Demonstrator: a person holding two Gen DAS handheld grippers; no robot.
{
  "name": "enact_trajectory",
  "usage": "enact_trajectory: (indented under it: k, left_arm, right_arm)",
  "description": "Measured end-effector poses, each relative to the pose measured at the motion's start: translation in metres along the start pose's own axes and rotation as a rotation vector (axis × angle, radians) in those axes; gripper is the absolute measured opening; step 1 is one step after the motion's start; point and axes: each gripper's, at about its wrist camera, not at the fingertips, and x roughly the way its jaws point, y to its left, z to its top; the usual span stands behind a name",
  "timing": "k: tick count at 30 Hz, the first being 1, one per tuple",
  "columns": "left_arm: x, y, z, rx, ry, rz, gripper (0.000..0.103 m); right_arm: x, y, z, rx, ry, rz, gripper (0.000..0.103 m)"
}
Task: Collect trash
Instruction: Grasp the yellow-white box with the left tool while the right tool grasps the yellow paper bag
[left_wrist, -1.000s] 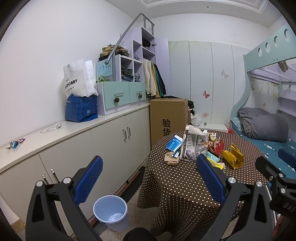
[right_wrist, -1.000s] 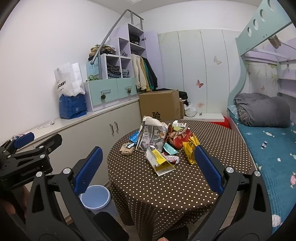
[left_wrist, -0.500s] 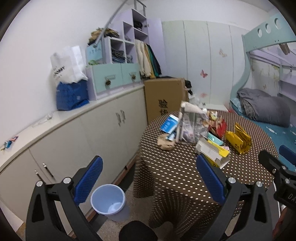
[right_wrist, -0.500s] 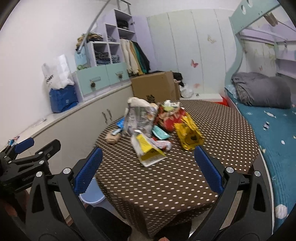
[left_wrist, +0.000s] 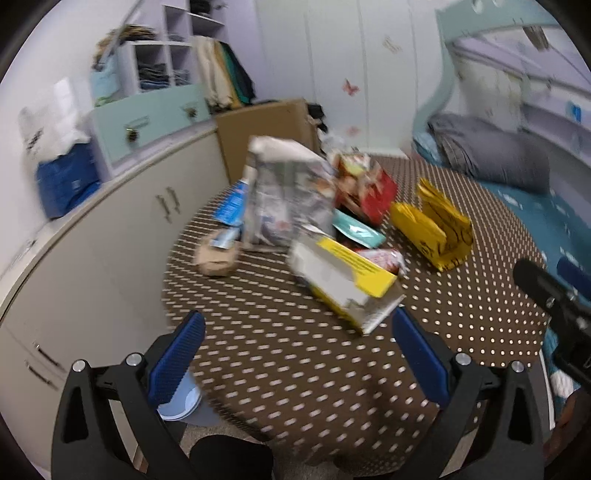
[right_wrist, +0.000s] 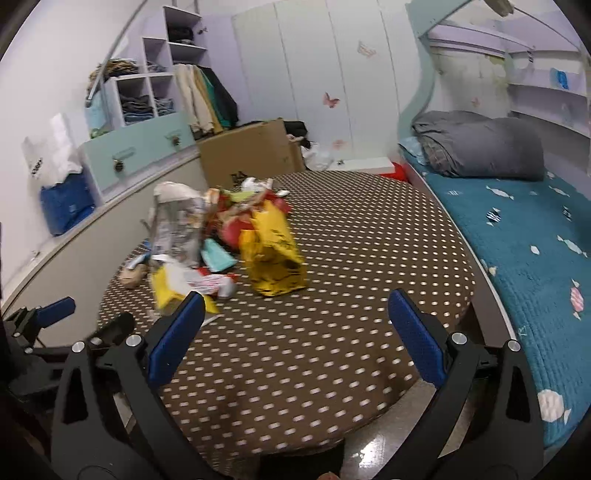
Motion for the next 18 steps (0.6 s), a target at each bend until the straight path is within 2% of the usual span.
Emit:
enact_trajectory:
  k: [3,6,8,10,12,13,14,16,18]
  left_arm:
    - [0.020,-0.014,-0.001,0.028,0.039,0.008,0.099]
    - [0.031,-0.021,0.002,0.036,0.039,0.039,0.095]
    - [0.039,-0.023,0.007,0.033,0.046,0.047,0.082]
    - [0.048,-0.022,0.010,0.032,0.077,0.036,0.062]
    - [0.057,-0.019,0.012,0.028,0.105,0.009,0.019]
    - [0.058,-0.015,0.012,0.008,0.111,0.007,0.015]
    - [0.058,-0.011,0.012,-0.012,0.105,-0.005,0.005]
    - [0.051,0.002,0.012,-0.073,0.083,-0.063,0.002]
    - [0.044,0.012,0.011,-0.111,0.064,-0.071,0.002]
  right_arm:
    - [0.011,-0.012,0.000,0.004,0.024,-0.011,0.097]
    - [0.023,-0.018,0.000,-0.002,0.045,-0.006,0.097]
    - [0.032,-0.017,0.003,-0.012,0.054,0.002,0.097]
    - [0.038,-0.015,0.007,-0.022,0.060,0.015,0.097]
    - [0.049,-0.012,0.014,-0.036,0.075,0.032,0.097]
    - [0.052,-0.010,0.016,-0.040,0.083,0.037,0.097]
    - [0.058,-0.008,0.020,-0.044,0.094,0.051,0.097]
    - [0.068,-0.003,0.027,-0.049,0.106,0.073,0.097]
    - [0.078,0.002,0.033,-0.064,0.122,0.072,0.097]
